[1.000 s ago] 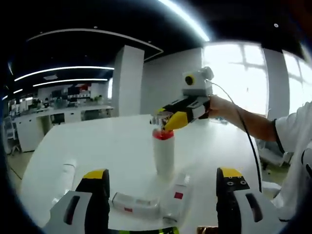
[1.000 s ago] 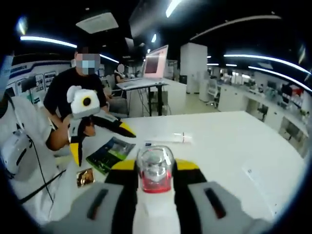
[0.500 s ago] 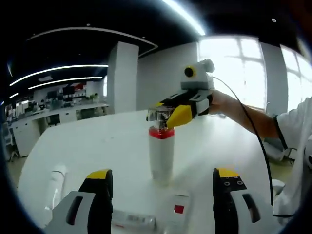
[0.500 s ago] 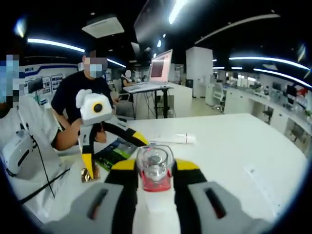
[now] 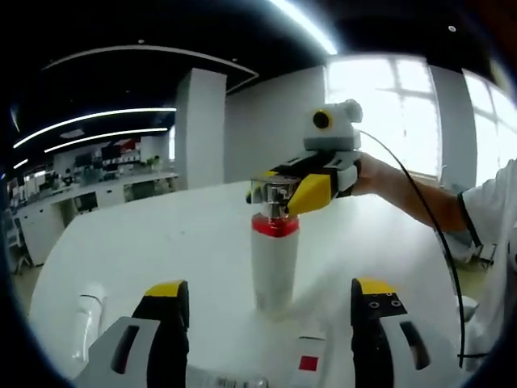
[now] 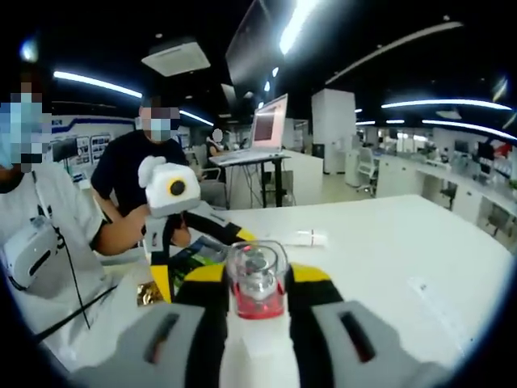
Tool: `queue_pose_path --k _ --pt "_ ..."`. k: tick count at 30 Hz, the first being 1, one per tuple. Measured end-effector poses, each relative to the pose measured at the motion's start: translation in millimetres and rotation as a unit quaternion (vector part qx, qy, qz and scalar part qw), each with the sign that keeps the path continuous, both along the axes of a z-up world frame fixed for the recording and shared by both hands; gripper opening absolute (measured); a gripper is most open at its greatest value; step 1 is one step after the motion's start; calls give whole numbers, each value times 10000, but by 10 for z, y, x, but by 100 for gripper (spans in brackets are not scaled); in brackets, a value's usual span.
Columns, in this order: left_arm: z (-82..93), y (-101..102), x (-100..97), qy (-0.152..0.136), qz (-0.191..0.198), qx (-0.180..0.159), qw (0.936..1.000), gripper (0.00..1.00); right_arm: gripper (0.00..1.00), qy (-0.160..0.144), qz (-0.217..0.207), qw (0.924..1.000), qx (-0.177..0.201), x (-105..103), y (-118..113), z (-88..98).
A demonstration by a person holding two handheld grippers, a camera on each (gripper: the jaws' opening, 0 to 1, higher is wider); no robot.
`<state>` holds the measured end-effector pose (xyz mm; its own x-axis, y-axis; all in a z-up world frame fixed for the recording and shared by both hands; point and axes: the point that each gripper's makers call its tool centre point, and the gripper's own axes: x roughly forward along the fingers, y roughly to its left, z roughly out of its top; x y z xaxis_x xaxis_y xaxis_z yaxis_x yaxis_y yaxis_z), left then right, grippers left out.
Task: Arrange the skincare products in the storage area until every visible bottle or jar stands upright without overlapping.
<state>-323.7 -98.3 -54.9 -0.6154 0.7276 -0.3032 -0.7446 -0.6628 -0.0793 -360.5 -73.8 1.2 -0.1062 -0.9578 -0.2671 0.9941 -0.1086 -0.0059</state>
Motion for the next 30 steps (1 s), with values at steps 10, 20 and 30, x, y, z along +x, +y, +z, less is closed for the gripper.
queue_pose_path --k 10,20,30 --pt "-5 81 -52 -49 -80 -4 10000 82 35 -78 -183 9995 -248 -80 39 18" --pt "-34 223 -142 20 -238 -104 9997 73 38 -180 -616 9961 -602 -49 231 121" --pt "-78 312 -262 52 -353 -116 9993 68 38 -140 -832 9947 -583 115 427 19"
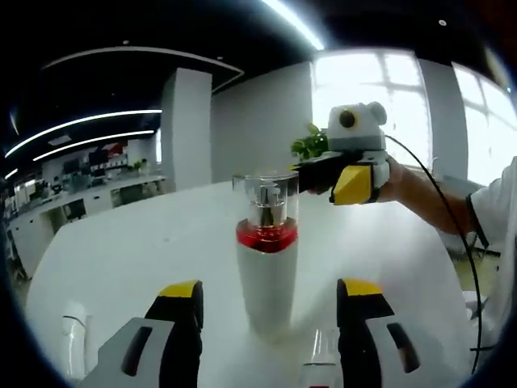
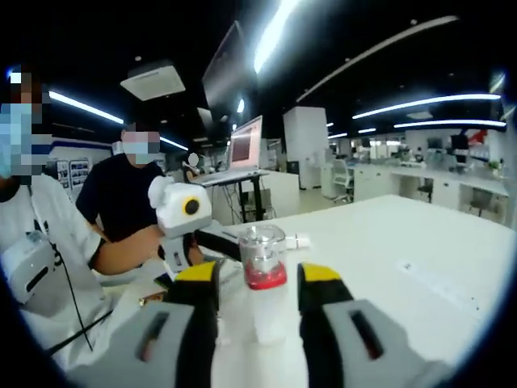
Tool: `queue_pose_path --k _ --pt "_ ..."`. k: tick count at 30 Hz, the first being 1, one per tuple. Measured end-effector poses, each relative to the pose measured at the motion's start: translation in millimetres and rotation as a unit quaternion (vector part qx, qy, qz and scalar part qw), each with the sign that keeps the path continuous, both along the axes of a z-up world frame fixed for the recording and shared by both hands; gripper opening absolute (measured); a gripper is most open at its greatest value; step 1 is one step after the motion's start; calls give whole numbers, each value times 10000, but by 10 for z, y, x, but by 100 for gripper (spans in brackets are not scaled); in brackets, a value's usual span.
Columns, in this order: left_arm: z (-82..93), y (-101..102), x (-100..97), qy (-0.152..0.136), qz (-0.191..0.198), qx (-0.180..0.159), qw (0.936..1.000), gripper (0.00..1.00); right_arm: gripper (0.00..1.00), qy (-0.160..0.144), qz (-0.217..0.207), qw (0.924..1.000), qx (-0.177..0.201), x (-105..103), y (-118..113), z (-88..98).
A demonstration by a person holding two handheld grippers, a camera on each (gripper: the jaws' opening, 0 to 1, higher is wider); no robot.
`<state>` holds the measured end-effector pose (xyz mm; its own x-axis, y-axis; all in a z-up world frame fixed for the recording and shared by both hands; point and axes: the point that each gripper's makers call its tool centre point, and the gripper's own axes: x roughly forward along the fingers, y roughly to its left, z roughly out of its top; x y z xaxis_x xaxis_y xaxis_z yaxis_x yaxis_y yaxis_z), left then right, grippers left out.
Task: Arrange the skincare products in the storage area until every visible bottle or jar stands upright without overlapping.
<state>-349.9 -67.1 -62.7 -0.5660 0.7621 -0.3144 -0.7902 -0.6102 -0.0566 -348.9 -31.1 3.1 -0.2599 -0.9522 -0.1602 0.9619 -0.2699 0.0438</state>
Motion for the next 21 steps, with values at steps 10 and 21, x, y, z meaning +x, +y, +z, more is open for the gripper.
queue_pose_path --k 10,21 --pt "9 67 -90 39 -108 146 9998 61 38 39 -270 9996 54 177 170 -157" --pt "33 90 -152 95 -84 270 9996 57 41 217 -798 9965 91 303 334 -382"
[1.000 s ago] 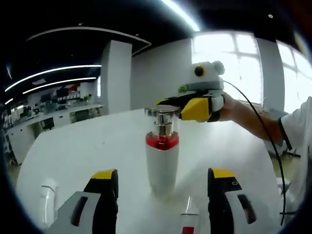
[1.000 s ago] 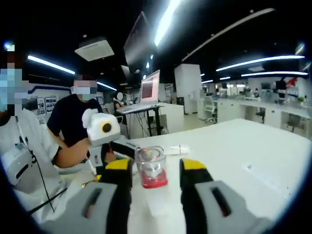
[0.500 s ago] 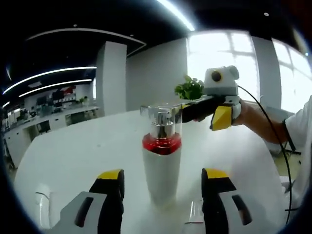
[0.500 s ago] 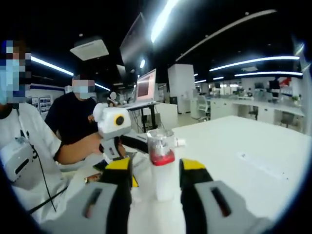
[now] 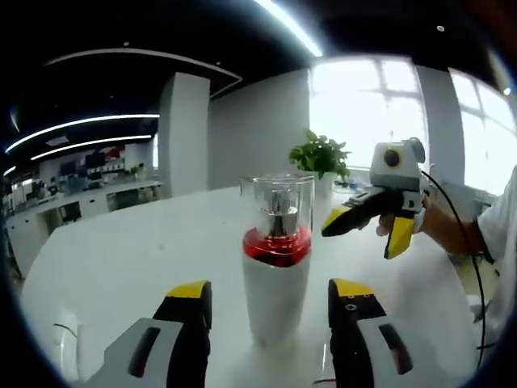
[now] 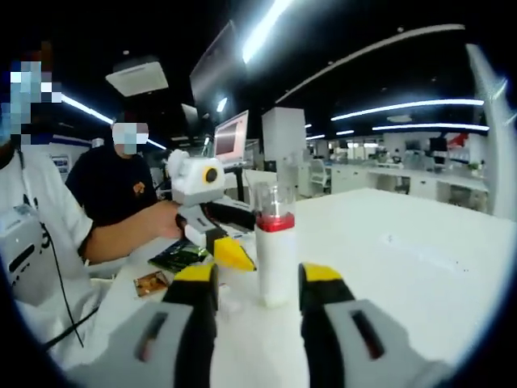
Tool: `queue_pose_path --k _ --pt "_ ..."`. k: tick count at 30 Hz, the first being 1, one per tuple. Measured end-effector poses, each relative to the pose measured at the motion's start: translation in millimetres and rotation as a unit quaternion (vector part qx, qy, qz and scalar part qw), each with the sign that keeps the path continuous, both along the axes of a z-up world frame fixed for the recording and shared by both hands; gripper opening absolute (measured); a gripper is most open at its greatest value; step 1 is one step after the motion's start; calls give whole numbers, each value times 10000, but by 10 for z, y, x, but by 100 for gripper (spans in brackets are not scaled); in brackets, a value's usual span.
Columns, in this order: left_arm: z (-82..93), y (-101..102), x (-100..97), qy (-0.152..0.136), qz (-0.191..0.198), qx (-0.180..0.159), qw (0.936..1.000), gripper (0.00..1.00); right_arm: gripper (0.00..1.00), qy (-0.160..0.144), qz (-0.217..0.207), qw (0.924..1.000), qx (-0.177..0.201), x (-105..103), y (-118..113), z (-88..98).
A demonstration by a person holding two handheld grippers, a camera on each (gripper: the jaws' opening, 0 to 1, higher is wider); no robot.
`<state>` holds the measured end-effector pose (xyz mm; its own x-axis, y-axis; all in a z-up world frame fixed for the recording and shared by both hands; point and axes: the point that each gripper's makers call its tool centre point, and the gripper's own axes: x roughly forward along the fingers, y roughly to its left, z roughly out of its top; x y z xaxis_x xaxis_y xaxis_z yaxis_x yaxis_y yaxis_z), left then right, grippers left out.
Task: Arrange the skincare products in the storage area until every visible bottle or jar stands upright without overlapping.
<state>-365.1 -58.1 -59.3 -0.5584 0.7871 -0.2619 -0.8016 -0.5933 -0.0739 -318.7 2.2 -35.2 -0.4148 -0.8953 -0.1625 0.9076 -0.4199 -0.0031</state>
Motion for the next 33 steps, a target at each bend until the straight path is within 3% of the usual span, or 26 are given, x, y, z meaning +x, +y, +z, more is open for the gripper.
queue_pose_path --k 6,10,16,19,27,33 --pt "63 44 20 56 -11 95 9999 54 53 244 -322 9992 49 67 121 16" --pt "86 72 36 89 -47 64 9999 54 61 524 -379 9977 212 255 136 7" --pt "106 94 53 94 -89 30 9999 54 75 518 -508 9973 108 396 219 -21" --pt "109 101 44 95 -91 14 9999 53 83 423 -743 9962 -185 430 325 -37" --pt "98 125 18 35 -29 23 10000 51 86 377 -1016 9930 -475 633 454 -47" --pt "88 134 1 28 40 7 10000 48 93 684 -1173 9903 -284 714 482 -3"
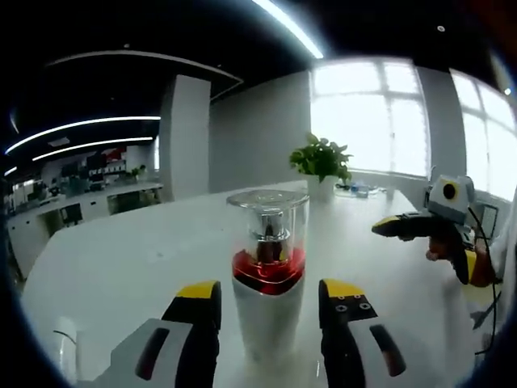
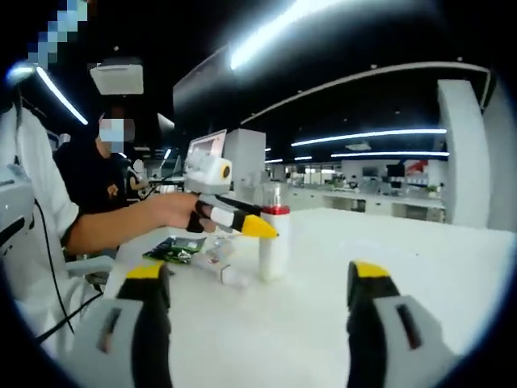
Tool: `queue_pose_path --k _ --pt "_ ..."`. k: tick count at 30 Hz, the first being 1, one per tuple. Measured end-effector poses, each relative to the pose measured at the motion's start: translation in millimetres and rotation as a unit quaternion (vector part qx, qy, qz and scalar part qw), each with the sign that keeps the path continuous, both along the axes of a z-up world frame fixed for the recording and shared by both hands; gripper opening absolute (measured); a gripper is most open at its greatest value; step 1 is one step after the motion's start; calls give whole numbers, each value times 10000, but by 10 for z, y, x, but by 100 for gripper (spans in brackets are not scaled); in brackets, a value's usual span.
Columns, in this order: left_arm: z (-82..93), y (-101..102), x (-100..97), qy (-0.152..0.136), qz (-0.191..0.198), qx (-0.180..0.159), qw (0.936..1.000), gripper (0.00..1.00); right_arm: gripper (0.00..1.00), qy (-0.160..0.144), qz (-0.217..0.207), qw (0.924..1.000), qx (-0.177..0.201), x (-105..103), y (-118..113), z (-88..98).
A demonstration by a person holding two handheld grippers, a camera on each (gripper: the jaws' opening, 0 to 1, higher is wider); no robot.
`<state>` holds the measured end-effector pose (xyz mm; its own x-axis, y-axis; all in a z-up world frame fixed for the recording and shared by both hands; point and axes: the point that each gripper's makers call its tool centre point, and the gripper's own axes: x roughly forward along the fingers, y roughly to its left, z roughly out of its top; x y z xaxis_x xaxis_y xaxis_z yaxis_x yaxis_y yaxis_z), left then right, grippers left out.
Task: Arrange the skincare products in the storage area until every visible bottle or jar stands upright without overlapping.
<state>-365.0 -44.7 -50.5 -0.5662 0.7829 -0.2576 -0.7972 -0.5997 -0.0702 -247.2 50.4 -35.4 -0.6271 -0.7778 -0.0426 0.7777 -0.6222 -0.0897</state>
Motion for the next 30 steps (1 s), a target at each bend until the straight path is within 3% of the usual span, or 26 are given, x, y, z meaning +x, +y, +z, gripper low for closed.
queue_pose_path --k 6,10,18,30 --pt "9 -4 -54 -21 23 60 10000 45 96 73 -37 9998 180 34 36 -6" --pt "37 45 -44 41 -80 176 9998 35 96 2 -96 9995 303 35 76 -77" --pt "30 122 12 70 -164 288 9994 35 96 -16 -150 9993 329 43 118 -111" --pt "45 182 -52 51 -148 306 9994 35 94 -34 -172 9994 301 60 139 -118"
